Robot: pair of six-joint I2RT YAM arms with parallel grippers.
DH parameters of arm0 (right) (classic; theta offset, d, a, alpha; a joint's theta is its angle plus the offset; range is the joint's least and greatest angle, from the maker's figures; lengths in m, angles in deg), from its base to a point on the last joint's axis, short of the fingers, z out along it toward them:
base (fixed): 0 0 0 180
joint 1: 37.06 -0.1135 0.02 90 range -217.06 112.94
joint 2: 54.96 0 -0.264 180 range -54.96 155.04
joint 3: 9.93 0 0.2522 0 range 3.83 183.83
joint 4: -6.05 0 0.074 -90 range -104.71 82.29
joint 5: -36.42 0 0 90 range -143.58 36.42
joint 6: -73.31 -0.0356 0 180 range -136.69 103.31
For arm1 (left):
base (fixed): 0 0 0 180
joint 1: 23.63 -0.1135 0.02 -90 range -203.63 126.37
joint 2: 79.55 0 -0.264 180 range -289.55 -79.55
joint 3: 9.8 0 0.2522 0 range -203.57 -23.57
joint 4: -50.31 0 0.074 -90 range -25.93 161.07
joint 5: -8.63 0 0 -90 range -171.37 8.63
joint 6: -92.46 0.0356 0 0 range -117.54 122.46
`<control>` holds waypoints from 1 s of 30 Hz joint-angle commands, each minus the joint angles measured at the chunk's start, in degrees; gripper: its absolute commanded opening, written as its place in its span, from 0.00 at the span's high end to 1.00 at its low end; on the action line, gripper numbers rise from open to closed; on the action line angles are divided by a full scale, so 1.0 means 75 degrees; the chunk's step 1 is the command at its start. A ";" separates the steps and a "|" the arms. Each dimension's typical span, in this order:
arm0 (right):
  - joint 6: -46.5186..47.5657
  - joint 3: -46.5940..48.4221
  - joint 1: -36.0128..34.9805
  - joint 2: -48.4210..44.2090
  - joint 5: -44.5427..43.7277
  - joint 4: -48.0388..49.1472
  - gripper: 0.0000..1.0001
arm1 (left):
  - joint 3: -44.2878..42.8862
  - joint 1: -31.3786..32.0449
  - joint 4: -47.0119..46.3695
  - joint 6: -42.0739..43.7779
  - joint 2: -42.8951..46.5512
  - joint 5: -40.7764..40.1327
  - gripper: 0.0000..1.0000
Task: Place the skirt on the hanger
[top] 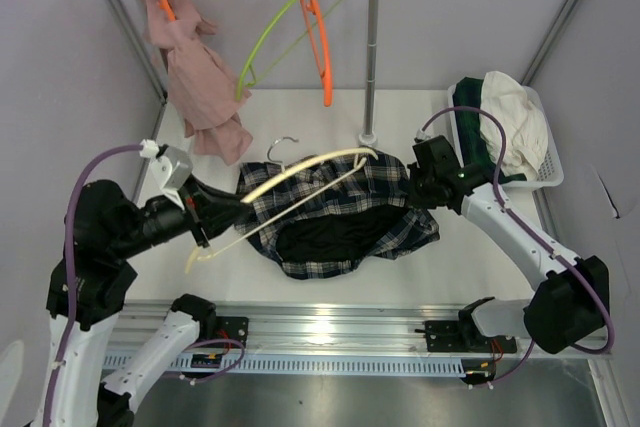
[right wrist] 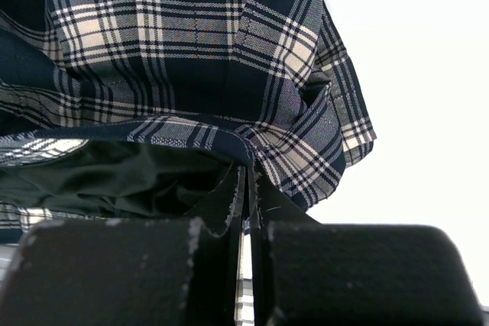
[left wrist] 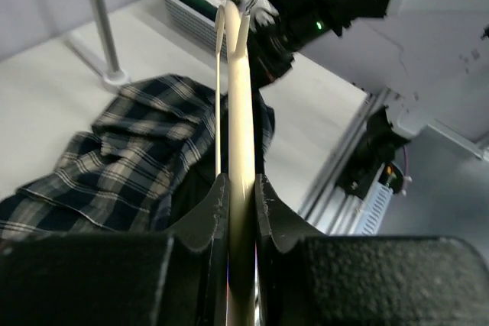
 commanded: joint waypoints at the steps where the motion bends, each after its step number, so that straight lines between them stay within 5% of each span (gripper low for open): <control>1: -0.0010 0.0309 0.0135 -0.0271 0.0091 -0.0026 1.00 | 0.0405 0.0119 -0.0224 0.0147 0.0393 0.0830 1.00; 8: -0.0010 0.0367 0.0217 -0.0470 0.0114 -0.0143 1.00 | 0.1073 0.0342 0.0211 0.0476 0.0370 0.0913 1.00; 19: 0.0013 0.0602 0.0194 -0.0926 0.0301 -0.0400 1.00 | 0.1917 0.0834 -0.0714 0.0195 -0.0121 0.0785 1.00; 30: 0.0083 0.0930 0.0042 -0.1138 0.0383 -0.0775 1.00 | 0.1964 0.1749 -0.1441 0.0125 -0.0860 -0.0411 1.00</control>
